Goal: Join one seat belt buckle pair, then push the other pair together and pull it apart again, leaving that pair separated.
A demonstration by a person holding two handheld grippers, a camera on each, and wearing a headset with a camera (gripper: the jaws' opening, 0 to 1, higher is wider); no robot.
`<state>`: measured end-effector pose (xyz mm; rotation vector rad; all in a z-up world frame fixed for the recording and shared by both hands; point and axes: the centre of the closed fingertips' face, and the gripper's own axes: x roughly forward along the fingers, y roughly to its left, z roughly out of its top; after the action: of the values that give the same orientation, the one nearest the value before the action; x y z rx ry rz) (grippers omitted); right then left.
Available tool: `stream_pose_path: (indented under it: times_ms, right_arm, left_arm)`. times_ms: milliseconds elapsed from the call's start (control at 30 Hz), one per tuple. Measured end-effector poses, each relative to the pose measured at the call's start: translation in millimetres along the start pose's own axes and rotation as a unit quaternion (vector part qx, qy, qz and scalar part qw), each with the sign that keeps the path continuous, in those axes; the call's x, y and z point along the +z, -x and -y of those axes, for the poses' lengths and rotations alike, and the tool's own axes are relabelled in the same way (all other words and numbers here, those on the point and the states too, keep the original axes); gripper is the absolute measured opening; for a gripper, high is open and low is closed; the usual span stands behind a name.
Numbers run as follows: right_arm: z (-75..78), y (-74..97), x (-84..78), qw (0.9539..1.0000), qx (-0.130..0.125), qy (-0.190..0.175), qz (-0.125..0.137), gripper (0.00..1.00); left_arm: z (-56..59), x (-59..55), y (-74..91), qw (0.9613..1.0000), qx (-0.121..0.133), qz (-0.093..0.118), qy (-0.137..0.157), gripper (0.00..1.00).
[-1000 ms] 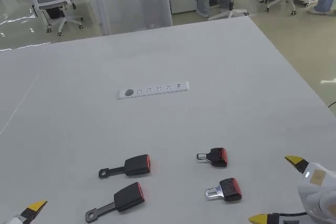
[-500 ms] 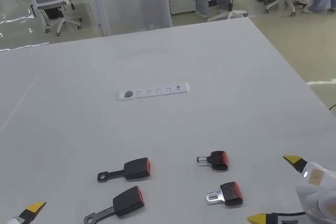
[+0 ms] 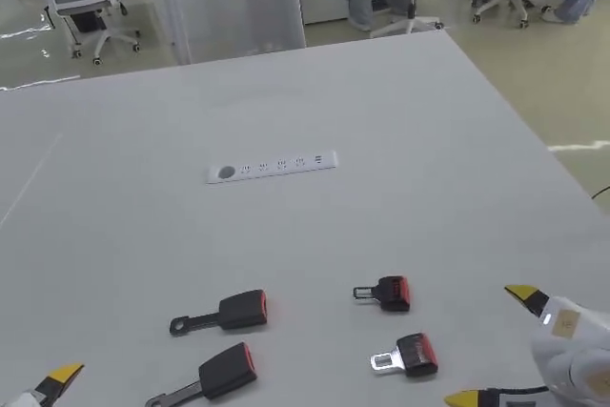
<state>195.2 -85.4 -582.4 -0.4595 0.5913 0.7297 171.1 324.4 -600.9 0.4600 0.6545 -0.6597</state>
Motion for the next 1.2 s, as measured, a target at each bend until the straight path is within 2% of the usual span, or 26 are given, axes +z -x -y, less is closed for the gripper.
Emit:
stream_pose_path:
  times_ms: [300,400,767,800,867,900,1000,1100,1167,1200]
  right_arm:
    - [-0.4,-5.8,-0.3,0.9999,0.009,0.003,-0.006,0.92]
    - [-2.7,-8.1,0.5,0.9999,0.014,0.004,-0.007,0.90]
    - [-15.0,-19.7,0.4,0.9986,0.045,0.023,-0.017,0.76]
    - [-18.9,-21.7,0.6,0.9976,0.060,0.028,-0.020,0.72]
    - [-20.4,-24.7,2.6,0.9968,0.066,0.040,-0.019,0.69]
    - [-23.5,-26.7,4.6,0.9957,0.077,0.050,-0.017,0.67]
    - [-30.1,-33.4,7.4,0.9925,0.099,0.070,-0.018,0.65]
    - [-34.1,-43.0,5.7,0.9889,0.112,0.094,-0.028,0.65]
    - [-36.6,-46.5,6.6,0.9872,0.121,0.099,-0.029,0.64]
    - [-38.1,-48.8,4.4,0.9857,0.131,0.100,-0.037,0.64]
  left_arm:
    - [2.5,4.8,-6.8,1.0000,-0.005,-0.004,-0.007,1.00]
    - [4.4,5.8,-8.7,0.9998,-0.010,-0.007,-0.018,0.99]
    - [6.1,8.1,-21.9,0.9981,-0.021,-0.029,-0.051,0.90]
    - [7.3,8.6,-23.8,0.9978,-0.026,-0.031,-0.051,0.89]
    - [8.0,10.6,-27.4,0.9974,-0.031,-0.031,-0.057,0.86]
    - [8.8,12.7,-30.2,0.9971,-0.035,-0.032,-0.060,0.86]
    - [11.3,14.6,-40.0,0.9961,-0.049,-0.040,-0.062,0.81]
    - [18.7,16.3,-54.2,0.9958,-0.069,-0.044,-0.040,0.76]
    - [23.5,17.1,-64.9,0.9941,-0.079,-0.052,-0.053,0.72]
    - [24.2,11.9,-69.7,0.9908,-0.084,-0.074,-0.076,0.71]
